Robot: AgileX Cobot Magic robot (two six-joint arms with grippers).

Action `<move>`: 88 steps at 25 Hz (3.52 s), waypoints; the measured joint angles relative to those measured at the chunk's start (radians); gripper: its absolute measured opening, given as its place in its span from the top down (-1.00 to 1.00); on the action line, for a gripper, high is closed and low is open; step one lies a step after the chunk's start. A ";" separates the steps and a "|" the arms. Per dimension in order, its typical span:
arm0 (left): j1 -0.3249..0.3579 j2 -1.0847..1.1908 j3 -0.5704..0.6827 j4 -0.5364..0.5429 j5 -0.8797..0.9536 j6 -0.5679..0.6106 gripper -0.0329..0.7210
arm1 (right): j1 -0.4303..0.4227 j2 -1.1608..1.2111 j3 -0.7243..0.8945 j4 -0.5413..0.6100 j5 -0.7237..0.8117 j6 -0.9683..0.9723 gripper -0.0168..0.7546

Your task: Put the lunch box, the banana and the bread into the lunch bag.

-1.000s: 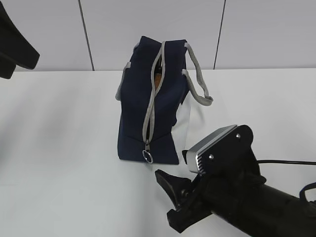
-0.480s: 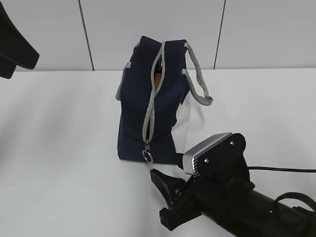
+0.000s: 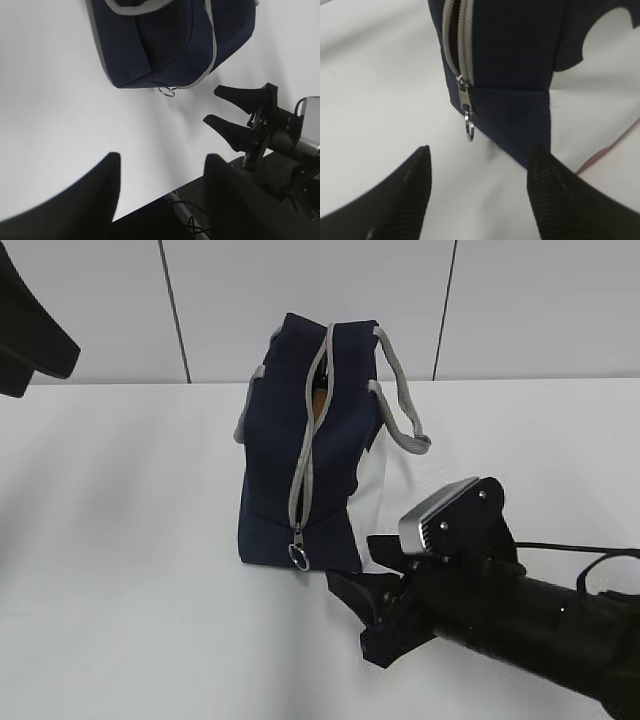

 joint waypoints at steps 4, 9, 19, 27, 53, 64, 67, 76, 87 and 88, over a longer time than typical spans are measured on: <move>0.000 0.000 0.000 0.000 -0.001 0.000 -0.10 | -0.078 0.053 -0.059 -0.211 0.015 0.082 -0.20; 0.000 0.000 0.000 0.000 -0.002 0.000 -0.10 | -0.088 0.146 -0.140 -0.321 0.016 0.129 -0.19; 0.000 0.000 0.000 0.000 -0.006 0.000 -0.10 | -0.089 0.222 -0.233 -0.333 0.018 0.156 0.15; 0.000 0.000 0.000 0.000 -0.007 0.000 -0.10 | -0.089 0.221 -0.279 -0.371 0.090 0.184 0.35; 0.000 0.000 0.000 0.000 -0.008 0.000 -0.10 | -0.089 0.221 -0.293 -0.405 0.171 0.253 1.00; 0.000 0.000 0.000 0.000 -0.008 0.000 -0.10 | -0.089 0.186 -0.235 -0.405 0.076 0.253 1.00; 0.000 0.000 0.000 0.000 -0.008 0.000 -0.10 | -0.089 0.184 -0.235 -0.405 0.059 0.253 1.00; 0.000 0.000 0.000 0.000 -0.008 0.000 -0.10 | -0.089 0.122 -0.233 -0.412 0.052 0.253 1.00; 0.000 0.000 0.000 0.000 -0.026 0.002 -0.10 | -0.149 -0.019 -0.229 -0.572 0.073 0.263 1.00; 0.000 0.000 0.000 0.000 -0.031 0.006 -0.10 | -0.149 -0.034 -0.231 -0.588 0.078 0.275 1.00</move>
